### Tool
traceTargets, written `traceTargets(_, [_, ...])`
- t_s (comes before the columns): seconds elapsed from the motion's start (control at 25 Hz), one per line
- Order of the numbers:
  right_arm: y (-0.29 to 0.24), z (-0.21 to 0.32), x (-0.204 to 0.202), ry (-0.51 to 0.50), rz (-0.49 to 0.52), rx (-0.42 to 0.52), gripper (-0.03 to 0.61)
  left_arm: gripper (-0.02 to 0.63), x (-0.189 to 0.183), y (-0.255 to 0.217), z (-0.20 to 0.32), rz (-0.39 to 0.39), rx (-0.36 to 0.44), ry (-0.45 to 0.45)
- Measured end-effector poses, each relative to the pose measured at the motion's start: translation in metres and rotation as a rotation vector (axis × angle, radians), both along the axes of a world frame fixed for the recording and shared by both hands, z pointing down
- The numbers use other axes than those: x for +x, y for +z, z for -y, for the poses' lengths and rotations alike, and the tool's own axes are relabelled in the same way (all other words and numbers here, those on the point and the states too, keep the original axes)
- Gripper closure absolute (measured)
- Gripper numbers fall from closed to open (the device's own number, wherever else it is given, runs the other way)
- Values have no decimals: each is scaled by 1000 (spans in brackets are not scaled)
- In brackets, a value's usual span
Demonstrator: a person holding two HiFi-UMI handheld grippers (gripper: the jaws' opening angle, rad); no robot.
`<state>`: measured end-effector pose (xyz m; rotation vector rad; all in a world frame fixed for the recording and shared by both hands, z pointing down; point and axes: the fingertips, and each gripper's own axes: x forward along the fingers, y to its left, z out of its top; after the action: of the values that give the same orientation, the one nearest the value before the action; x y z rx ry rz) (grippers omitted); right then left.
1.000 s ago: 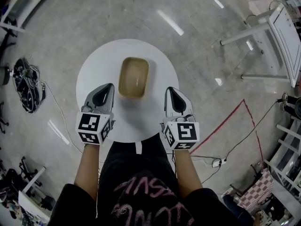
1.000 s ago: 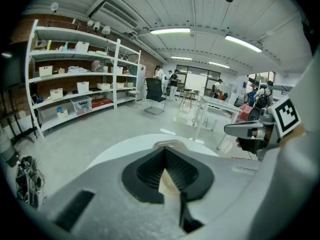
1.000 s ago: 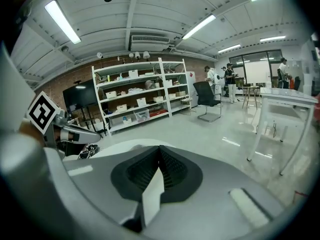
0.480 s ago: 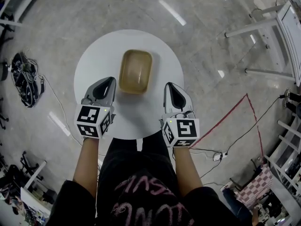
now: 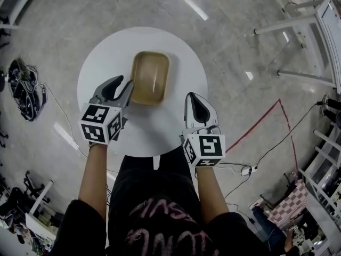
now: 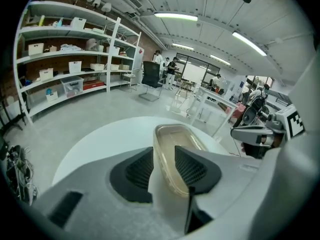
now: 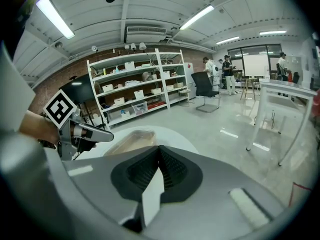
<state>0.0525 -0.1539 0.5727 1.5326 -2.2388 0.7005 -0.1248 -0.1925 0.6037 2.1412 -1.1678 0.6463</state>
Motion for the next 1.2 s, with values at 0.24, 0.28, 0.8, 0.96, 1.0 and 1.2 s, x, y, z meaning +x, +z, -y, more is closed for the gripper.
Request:
traceTargets(0.24, [9,0,4,8,-5,-17,569,483,4,11,8,-2,-23,14])
traceTargets(0.28, [10,-1,4,9,-6,-21,569,483,4,13,8,-4,-29,15])
traceTargets(0.8, [20,-2,8,20,-16,-41,569,534,8,22,6,-81,-64,14])
traceTargets(0.96, [21,-6,7,21,-17,-46,569,588,4,23,6,-79,-65,4])
traceTargets(1.0, [21,-7,6,21,-18,-47,569,592,4,22,5,-70,-58,11])
traceTargets(1.2, [22,-5,8,22,-22,-50,569,598,8,21,8,-25,-31,32])
